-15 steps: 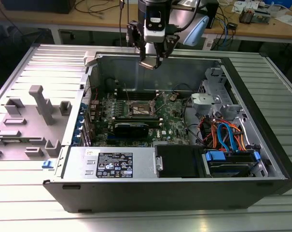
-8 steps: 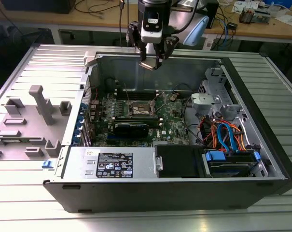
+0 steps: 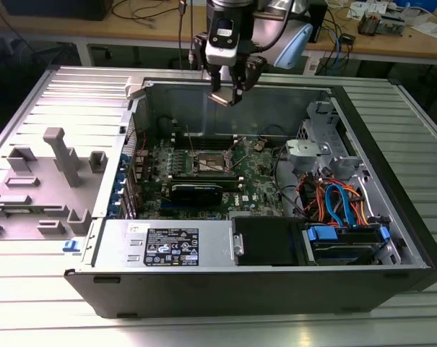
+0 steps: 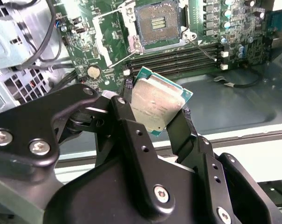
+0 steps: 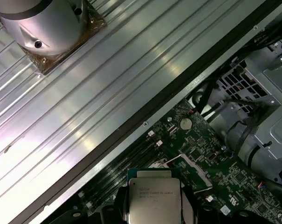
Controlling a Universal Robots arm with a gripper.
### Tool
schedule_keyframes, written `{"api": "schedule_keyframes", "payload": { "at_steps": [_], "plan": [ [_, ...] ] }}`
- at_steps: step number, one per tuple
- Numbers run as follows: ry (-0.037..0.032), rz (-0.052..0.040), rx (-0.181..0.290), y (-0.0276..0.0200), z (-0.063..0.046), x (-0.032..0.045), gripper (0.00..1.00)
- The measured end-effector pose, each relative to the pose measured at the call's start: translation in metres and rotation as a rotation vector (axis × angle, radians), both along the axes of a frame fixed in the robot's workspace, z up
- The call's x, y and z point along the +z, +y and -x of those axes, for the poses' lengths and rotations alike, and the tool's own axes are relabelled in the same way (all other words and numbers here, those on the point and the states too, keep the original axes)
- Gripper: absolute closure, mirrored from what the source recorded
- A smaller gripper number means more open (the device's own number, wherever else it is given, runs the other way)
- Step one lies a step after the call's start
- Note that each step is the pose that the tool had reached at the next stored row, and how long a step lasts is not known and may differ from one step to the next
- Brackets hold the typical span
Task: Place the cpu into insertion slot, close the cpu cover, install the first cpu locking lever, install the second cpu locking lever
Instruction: 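Place the cpu into insertion slot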
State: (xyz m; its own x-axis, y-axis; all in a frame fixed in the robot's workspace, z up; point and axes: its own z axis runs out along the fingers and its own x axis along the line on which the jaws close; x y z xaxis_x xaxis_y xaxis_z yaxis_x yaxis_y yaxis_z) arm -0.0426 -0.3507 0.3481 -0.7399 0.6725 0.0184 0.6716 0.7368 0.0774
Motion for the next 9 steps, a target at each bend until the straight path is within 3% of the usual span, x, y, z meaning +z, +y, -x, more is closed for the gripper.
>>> {"api": "schedule_keyframes", "payload": {
  "at_steps": [9],
  "plan": [
    [0.0,0.0001,-0.042,0.0,0.0036,-0.002,0.45]
  ]
}}
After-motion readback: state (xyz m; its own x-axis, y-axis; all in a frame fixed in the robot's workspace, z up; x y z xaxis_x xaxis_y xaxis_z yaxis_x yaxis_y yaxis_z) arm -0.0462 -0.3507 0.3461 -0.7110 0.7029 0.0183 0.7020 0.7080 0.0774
